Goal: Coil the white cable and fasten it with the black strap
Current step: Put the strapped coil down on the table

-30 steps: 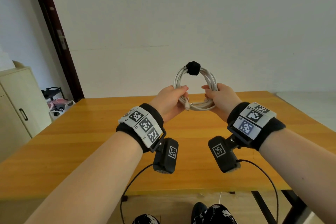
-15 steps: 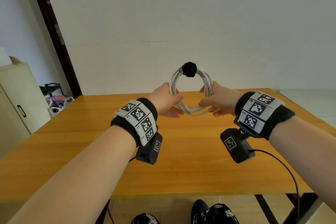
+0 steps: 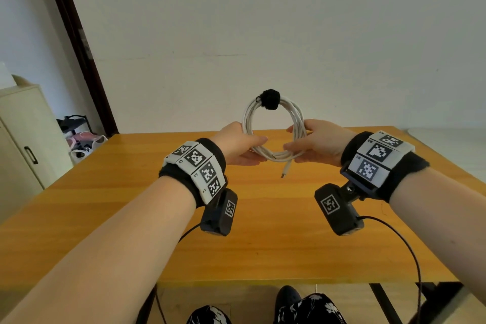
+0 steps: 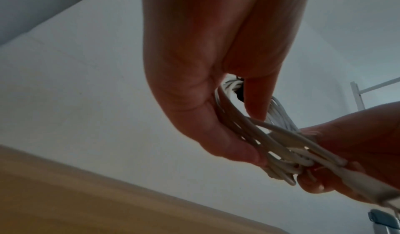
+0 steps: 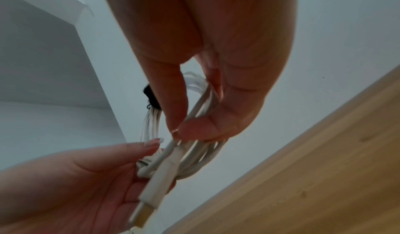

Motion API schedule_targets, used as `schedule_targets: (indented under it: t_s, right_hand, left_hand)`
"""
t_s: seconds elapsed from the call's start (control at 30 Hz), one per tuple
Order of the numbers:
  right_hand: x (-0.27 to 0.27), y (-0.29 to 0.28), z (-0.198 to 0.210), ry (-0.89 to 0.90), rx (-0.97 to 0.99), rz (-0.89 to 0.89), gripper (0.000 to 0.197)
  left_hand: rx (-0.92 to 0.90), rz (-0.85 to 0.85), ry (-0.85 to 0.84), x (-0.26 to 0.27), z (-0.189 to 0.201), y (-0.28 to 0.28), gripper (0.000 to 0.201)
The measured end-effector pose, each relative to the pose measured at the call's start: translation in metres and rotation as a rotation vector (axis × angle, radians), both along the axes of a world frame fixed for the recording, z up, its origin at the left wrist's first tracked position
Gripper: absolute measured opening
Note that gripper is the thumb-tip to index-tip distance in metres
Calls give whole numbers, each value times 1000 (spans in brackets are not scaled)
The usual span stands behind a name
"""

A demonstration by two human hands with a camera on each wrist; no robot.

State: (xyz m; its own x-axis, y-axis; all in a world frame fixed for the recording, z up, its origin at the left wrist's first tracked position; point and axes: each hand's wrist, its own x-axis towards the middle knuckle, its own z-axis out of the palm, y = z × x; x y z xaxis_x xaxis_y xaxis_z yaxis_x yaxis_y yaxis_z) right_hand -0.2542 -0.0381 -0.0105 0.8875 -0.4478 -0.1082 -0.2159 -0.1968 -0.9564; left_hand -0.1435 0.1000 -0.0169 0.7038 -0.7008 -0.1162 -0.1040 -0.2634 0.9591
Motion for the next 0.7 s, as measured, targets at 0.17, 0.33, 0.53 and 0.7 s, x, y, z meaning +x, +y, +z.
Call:
schedule_targets:
  t_s: [0.17,0.33,0.53,0.7]
  right_hand:
    - [0,-4,0,-63,247,-81,20]
    - [-2,-14,-5,-75,415,-128,12]
    - [13,-26,-3,-110,403,-166,21]
    - [41,-38,-4,-41,341,-192,17]
  left_hand:
    - [-80,-25,207,2,-3,4,9]
    - [-75,-67,227,10,-2,7,23]
    - [28,-40,154,28,8,3,11]
    - [71,54,105,54,12,-10,10]
